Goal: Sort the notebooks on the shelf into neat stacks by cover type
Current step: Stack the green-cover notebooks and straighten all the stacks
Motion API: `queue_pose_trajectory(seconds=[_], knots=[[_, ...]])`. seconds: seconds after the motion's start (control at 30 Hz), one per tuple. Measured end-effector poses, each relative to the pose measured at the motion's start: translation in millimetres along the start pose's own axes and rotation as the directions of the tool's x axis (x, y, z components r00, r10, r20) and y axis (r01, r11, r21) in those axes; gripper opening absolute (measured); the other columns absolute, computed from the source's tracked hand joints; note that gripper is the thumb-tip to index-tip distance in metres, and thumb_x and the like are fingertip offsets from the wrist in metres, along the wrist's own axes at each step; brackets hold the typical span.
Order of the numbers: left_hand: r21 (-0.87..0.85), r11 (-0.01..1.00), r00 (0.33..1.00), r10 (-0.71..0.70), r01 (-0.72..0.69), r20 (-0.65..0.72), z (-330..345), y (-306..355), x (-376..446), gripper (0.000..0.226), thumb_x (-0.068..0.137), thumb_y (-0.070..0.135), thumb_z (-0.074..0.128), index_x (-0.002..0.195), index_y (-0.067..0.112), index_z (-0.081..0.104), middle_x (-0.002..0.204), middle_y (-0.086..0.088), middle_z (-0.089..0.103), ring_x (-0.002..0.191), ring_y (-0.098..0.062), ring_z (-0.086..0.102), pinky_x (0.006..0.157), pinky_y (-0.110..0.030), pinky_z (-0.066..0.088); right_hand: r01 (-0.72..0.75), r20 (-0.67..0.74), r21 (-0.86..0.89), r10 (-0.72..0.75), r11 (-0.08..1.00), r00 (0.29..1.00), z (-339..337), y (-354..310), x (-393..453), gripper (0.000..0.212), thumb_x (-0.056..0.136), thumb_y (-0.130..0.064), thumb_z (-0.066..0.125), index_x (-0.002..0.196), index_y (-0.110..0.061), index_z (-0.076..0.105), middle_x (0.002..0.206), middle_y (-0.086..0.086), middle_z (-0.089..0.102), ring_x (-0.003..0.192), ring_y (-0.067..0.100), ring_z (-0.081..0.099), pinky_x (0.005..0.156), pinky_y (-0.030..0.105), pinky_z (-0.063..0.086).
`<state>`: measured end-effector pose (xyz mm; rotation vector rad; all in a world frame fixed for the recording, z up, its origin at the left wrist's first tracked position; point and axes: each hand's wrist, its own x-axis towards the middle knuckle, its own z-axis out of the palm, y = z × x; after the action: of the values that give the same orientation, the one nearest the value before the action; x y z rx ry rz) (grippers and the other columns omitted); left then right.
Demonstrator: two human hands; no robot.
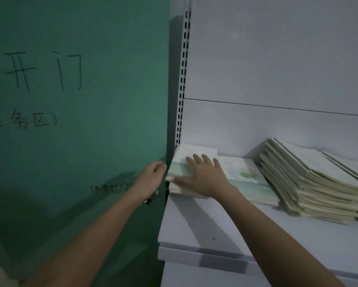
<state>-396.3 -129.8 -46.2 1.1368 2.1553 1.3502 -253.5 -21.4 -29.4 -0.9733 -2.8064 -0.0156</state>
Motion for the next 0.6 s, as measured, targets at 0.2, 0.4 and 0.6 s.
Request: queue_pose_trajectory(seconds=[0.2,0.4,0.6], knots=[[-0.072,0.997,0.999,0.002,0.000,0.032,-5.8,-14.9,11.4,0.038,0.103,0.039,0.039,0.133,0.021,0.054,0.123,0.008,0.057,0.079,-0.007,0.055,0.068,-0.023,0.043,0.022,-0.042,0.020,-0.021,1.000,0.999,10.9,-4.2,-31.3,0.086,0.084,-0.075,0.044,0.151,-0.027,0.020,0.159,-0.001,0.020,0.146,0.024,0.017,0.116,0.046,0.018],[-0.237,0.971,1.000,0.027,-0.026,0.001,-18.4,-3.8,22.7,0.024,0.101,0.031,0.045,0.106,0.021,0.066,0.103,0.004,0.066,0.095,-0.013,0.056,0.089,-0.034,0.045,0.016,-0.062,0.095,-0.010,0.995,0.998,-13.8,-12.2,-47.1,0.054,0.098,-0.051,0.044,0.147,-0.030,0.034,0.149,-0.006,0.041,0.134,0.020,0.039,0.104,0.038,0.036],[-0.299,0.952,0.980,-0.011,0.072,0.201,-19.7,16.0,35.1,0.034,0.098,0.034,0.048,0.107,0.010,0.070,0.100,-0.011,0.071,0.090,-0.021,0.065,0.085,-0.039,0.052,-0.137,-0.155,0.026,0.140,0.990,0.978,-29.2,-29.0,-32.9,0.038,0.092,-0.043,0.056,0.130,-0.044,0.055,0.113,-0.006,0.068,0.100,0.022,0.059,0.076,0.030,0.045]])
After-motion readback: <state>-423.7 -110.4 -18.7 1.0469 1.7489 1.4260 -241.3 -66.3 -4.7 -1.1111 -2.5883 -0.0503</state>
